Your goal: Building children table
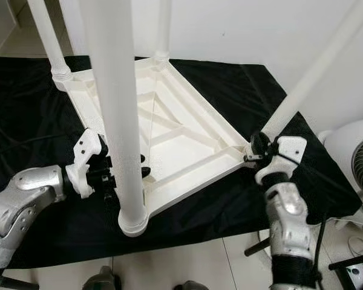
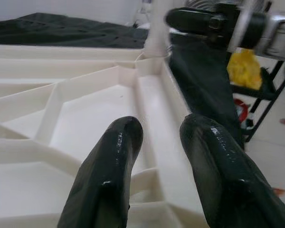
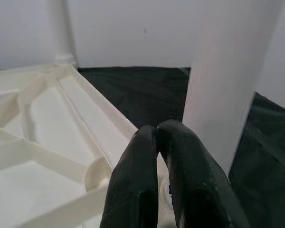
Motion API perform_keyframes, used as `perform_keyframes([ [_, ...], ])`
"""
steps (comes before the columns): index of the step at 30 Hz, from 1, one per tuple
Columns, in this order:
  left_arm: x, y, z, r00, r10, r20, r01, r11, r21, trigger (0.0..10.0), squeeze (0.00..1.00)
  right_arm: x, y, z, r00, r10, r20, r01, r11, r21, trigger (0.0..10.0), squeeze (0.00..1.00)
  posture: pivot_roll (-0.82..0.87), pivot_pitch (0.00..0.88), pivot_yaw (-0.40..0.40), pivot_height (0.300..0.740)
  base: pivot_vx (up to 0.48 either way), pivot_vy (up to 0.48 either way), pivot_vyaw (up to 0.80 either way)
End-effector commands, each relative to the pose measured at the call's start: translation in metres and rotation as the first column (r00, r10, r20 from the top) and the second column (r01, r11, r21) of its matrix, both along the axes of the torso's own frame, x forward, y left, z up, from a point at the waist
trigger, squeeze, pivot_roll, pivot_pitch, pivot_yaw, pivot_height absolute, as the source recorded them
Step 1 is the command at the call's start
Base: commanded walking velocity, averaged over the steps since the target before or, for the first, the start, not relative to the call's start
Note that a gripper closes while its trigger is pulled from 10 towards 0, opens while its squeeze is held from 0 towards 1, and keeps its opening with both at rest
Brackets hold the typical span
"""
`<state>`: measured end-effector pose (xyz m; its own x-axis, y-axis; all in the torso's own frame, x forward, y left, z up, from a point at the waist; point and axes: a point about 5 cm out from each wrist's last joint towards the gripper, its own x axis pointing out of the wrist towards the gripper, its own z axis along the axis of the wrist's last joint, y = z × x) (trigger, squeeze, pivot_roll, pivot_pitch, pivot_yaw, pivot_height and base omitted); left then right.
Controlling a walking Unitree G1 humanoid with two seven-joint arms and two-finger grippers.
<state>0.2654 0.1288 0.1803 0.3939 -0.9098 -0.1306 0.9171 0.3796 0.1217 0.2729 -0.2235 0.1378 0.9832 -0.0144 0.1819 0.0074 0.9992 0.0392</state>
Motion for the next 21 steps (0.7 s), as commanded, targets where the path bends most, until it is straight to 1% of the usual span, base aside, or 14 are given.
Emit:
perform_keyframes([
  [1, 0.0, 0.0, -0.001, 0.999, -0.04, 0.004, 0.04, 0.999, 0.023, 10.0, 0.0, -0.002, 0.0, 0.001, 1.0, -0.011, 0.009, 0.011, 1.0, -0.015, 10.0, 0.0, 0.09, 0.037, -0.066, 0.74, 0.0, 0.0, 0.0],
  [3, 0.002, 0.002, -0.001, 1.0, -0.03, 0.007, 0.03, 0.999, 0.028, 10.0, 0.0, -0.003, 0.002, -0.001, 1.0, -0.016, 0.005, 0.016, 1.0, -0.012, 10.0, 0.0, 0.09, 0.036, -0.066, 0.74, 0.0, 0.0, 0.0],
  [5, 0.019, 0.001, -0.004, 0.998, 0.04, 0.046, -0.043, 0.997, 0.064, 10.0, 0.0, -0.012, 0.009, -0.01, 0.998, -0.067, -0.015, 0.068, 0.997, 0.039, 10.0, 0.0, 0.08, 0.03, -0.055, 0.74, 0.0, 0.0, 0.0],
  [6, 0.029, 0.0, -0.006, 0.995, 0.09, 0.049, -0.093, 0.993, 0.077, 10.0, 0.0, -0.016, 0.011, -0.014, 0.994, -0.106, -0.03, 0.108, 0.993, 0.056, 10.0, 0.0, 0.08, 0.029, -0.053, 0.74, 0.0, 0.0, 0.0],
  [7, 0.029, 0.0, -0.006, 0.995, 0.09, 0.049, -0.093, 0.993, 0.077, 10.0, 0.0, -0.016, 0.011, -0.014, 0.994, -0.106, -0.03, 0.108, 0.993, 0.056, 10.0, 0.0, 0.08, 0.029, -0.053, 0.74, 0.0, 0.0, 0.0],
  [8, 0.036, 0.0, -0.007, 0.991, 0.119, 0.067, -0.125, 0.987, 0.098, 10.0, 0.0, -0.018, 0.014, -0.017, 0.989, -0.138, -0.045, 0.141, 0.987, 0.077, 10.0, 0.0, 0.07, 0.028, -0.048, 0.74, 0.0, 0.0, 0.0],
  [9, 0.036, 0.0, -0.007, 0.991, 0.119, 0.067, -0.125, 0.987, 0.098, 10.0, 0.0, -0.018, 0.014, -0.017, 0.989, -0.138, -0.045, 0.141, 0.987, 0.077, 10.0, 0.0, 0.07, 0.028, -0.048, 0.74, 0.0, 0.0, 0.0],
  [11, 0.045, 0.003, -0.01, 0.983, 0.159, 0.087, -0.169, 0.977, 0.131, 10.0, 0.0, -0.022, 0.019, -0.022, 0.98, -0.189, -0.065, 0.195, 0.977, 0.084, 10.0, 0.0, 0.07, 0.025, -0.046, 0.74, 0.0, 0.0, 0.0],
  [14, 0.052, 0.005, -0.011, 0.977, 0.176, 0.117, -0.193, 0.969, 0.154, 10.0, 0.0, -0.024, 0.027, -0.026, 0.981, -0.176, -0.084, 0.183, 0.979, 0.092, 10.0, 0.0, 0.06, 0.023, -0.042, 0.74, 0.0, 0.0, 0.0],
  [15, 0.052, 0.005, -0.011, 0.977, 0.176, 0.117, -0.193, 0.969, 0.154, 10.0, 0.0, -0.024, 0.027, -0.026, 0.981, -0.176, -0.084, 0.183, 0.979, 0.092, 10.0, 0.0, 0.06, 0.023, -0.042, 0.74, 0.0, 0.0, 0.0],
  [17, 0.058, 0.005, -0.011, 0.972, 0.19, 0.139, -0.212, 0.963, 0.168, 10.0, 0.0, -0.026, 0.033, -0.028, 0.983, -0.16, -0.091, 0.168, 0.981, 0.094, 10.0, 0.0, 0.06, 0.022, -0.042, 0.74, 0.0, 0.0, 0.0],
  [19, 0.06, 0.005, -0.012, 0.971, 0.188, 0.151, -0.214, 0.959, 0.186, 10.0, 0.0, -0.026, 0.035, -0.028, 0.983, -0.16, -0.092, 0.168, 0.981, 0.095, 10.0, 0.0, 0.06, 0.022, -0.044, 0.74, 0.0, 0.0, 0.0],
  [20, 0.066, 0.006, -0.015, 0.966, 0.191, 0.173, -0.226, 0.95, 0.215, 10.0, 0.0, -0.029, 0.036, -0.027, 0.977, -0.193, -0.094, 0.203, 0.973, 0.109, 10.0, 0.0, 0.06, 0.02, -0.042, 0.74, 0.0, 0.0, 0.0],
  [21, 0.069, 0.007, -0.016, 0.964, 0.196, 0.18, -0.234, 0.946, 0.225, 10.0, 0.0, -0.031, 0.034, -0.027, 0.969, -0.229, -0.096, 0.24, 0.963, 0.125, 10.0, 0.0, 0.05, 0.018, -0.041, 0.74, 0.0, 0.0, 0.0],
])
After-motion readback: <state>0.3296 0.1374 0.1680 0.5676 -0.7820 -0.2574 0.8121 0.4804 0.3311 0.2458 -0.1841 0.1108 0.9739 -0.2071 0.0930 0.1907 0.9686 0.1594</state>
